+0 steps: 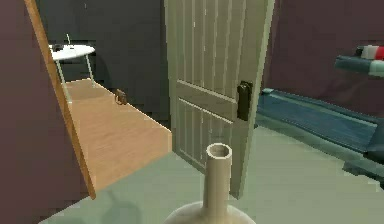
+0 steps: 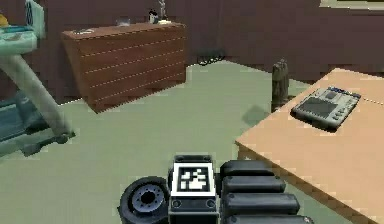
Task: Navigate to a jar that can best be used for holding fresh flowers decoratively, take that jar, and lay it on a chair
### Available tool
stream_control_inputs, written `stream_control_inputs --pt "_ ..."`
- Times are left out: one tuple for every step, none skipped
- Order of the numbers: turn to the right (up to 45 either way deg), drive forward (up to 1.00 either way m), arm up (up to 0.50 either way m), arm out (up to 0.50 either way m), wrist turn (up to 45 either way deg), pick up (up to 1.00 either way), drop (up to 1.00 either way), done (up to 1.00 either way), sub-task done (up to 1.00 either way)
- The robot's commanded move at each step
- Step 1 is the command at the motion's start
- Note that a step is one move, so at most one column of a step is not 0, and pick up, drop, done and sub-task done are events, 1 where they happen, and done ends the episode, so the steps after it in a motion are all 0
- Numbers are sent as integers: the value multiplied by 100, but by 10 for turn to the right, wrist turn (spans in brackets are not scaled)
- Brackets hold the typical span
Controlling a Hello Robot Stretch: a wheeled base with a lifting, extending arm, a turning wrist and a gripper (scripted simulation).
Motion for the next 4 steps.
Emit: stream_control_inputs --pt "0 35 0 0 0 0 0 0 0" --pt "450 0 0 0 0 0 0 0 0" --pt "450 0 0 0 0 0 0 0 0" --pt "0 55 0 0 0 0 0 0 0"
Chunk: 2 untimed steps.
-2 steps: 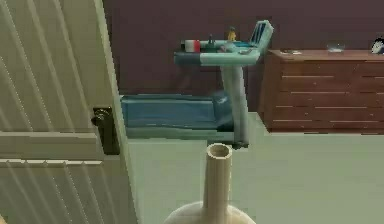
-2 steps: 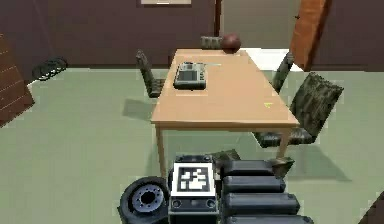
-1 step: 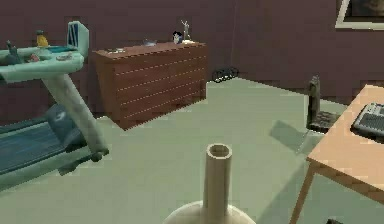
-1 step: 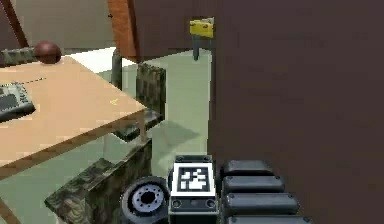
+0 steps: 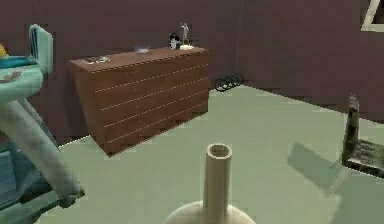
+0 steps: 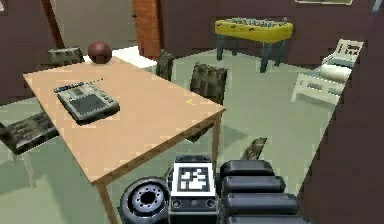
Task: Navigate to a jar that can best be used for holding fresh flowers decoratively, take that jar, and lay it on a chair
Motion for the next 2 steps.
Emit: stream_control_inputs --pt "450 0 0 0 0 0 0 0 0" --pt "-390 0 0 0 0 0 0 0 0"
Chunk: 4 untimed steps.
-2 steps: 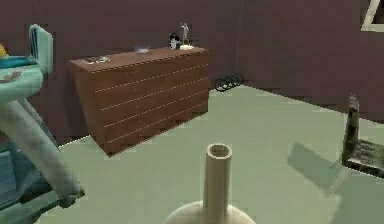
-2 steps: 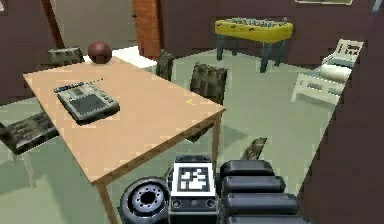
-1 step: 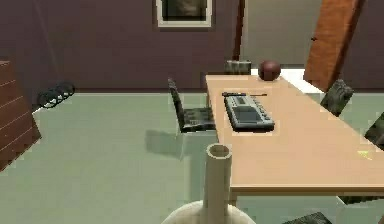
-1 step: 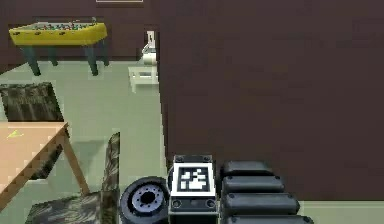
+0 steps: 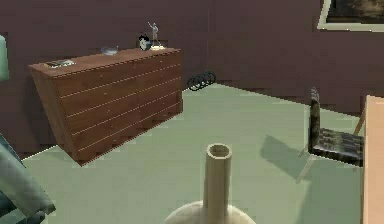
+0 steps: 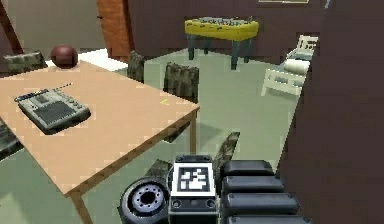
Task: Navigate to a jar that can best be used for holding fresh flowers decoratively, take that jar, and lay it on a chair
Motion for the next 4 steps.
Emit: stream_control_inputs --pt "-30 0 0 0 0 0 0 0 0" --pt "0 0 0 48 0 0 0 0 0" --pt "0 0 0 0 450 0 0 0 0" --pt "0 0 0 0 450 0 0 0 0"
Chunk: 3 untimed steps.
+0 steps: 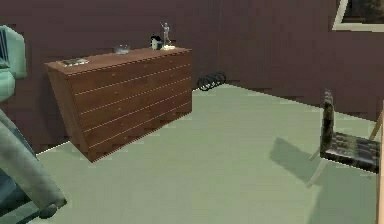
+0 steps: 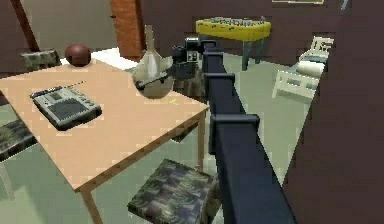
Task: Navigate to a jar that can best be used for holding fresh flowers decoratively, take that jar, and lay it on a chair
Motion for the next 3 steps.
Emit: stream_control_inputs --pt "0 0 0 0 360 0 0 0 0" --pt "0 0 -34 0 0 0 0 0 0" --pt "0 0 -32 0 0 0 0 0 0"
